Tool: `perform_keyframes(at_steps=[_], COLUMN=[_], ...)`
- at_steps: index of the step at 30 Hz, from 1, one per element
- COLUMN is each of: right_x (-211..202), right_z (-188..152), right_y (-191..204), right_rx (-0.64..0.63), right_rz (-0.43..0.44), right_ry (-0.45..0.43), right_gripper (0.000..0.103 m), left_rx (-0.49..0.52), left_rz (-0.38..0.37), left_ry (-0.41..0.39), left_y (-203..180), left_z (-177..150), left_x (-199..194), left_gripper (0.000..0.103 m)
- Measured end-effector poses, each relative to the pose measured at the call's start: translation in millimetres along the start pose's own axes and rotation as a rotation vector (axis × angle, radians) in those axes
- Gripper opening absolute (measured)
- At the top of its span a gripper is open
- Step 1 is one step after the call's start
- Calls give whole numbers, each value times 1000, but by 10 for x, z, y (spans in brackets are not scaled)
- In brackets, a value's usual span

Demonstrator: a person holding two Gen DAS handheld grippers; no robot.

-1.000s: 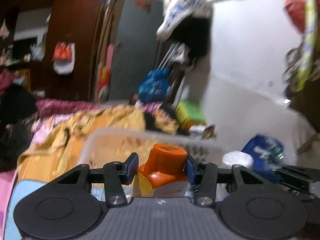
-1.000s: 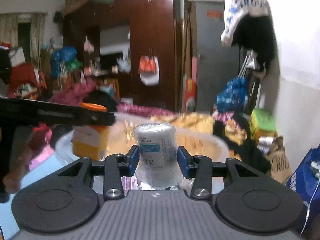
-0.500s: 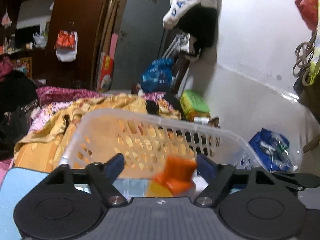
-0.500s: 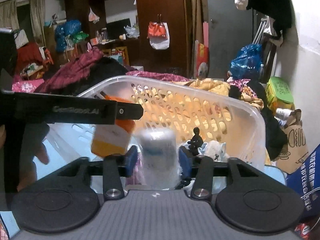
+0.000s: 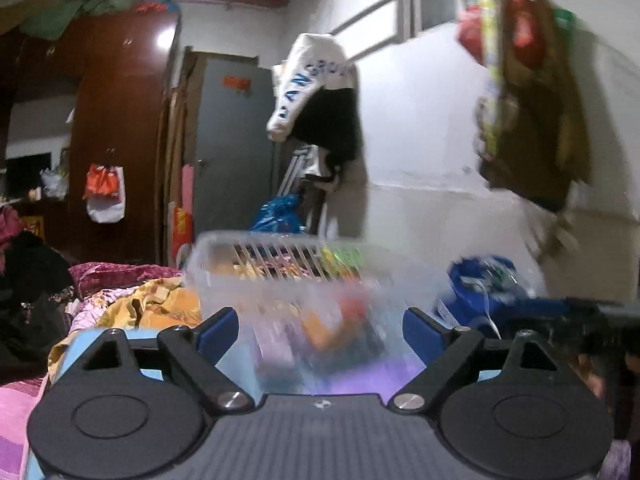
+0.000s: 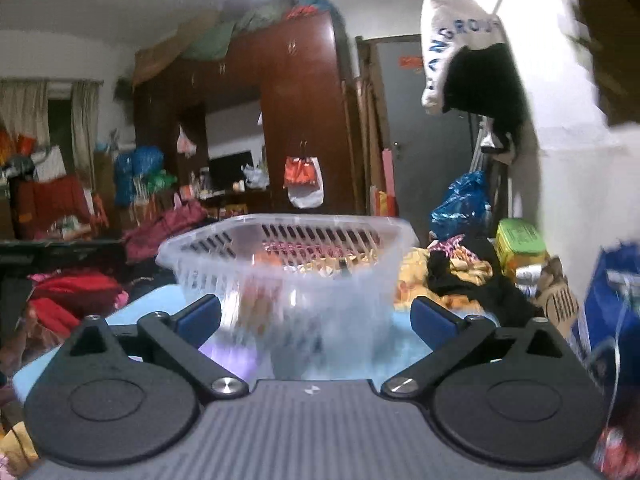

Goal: Organize objects

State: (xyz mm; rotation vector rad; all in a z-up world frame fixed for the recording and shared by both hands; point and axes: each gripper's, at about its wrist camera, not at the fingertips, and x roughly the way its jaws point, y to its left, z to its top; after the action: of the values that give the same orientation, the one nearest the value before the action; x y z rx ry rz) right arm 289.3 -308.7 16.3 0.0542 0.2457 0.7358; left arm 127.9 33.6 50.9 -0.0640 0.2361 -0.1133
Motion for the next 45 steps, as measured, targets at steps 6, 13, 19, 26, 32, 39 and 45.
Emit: perform_keyframes(at_steps=[6, 13, 19, 26, 32, 39, 45], right_x=[-327, -369, -313, -311, -341, -353, -384], right_z=[-538, -820, -905, -1044, -1083, -1088, -1079], right_y=[153, 283, 357, 400, 408, 427, 448], right_rx=[12, -11, -71, -111, -134, -155, -176], right_rz=[109, 219, 242, 278, 286, 278, 270], right_ry=[0, -5, 3, 50, 44, 48, 40], right_gripper=[103, 103, 99, 68, 61, 56, 51], left_rx=[52, 120, 158, 167, 171, 178, 196], left_rz=[-90, -139, -165, -194, -217, -216, -206], left_ry=[13, 29, 36, 27, 16, 6, -18], left_y=[-277, -486, -583, -546, -544, -525, -523], left_z=[-551, -1034, -1211, -1330, -1366, -1373, -1373], left_x=[-333, -510, -497, -410, -418, -439, -495], left_gripper=[92, 91, 91, 80, 72, 62, 55])
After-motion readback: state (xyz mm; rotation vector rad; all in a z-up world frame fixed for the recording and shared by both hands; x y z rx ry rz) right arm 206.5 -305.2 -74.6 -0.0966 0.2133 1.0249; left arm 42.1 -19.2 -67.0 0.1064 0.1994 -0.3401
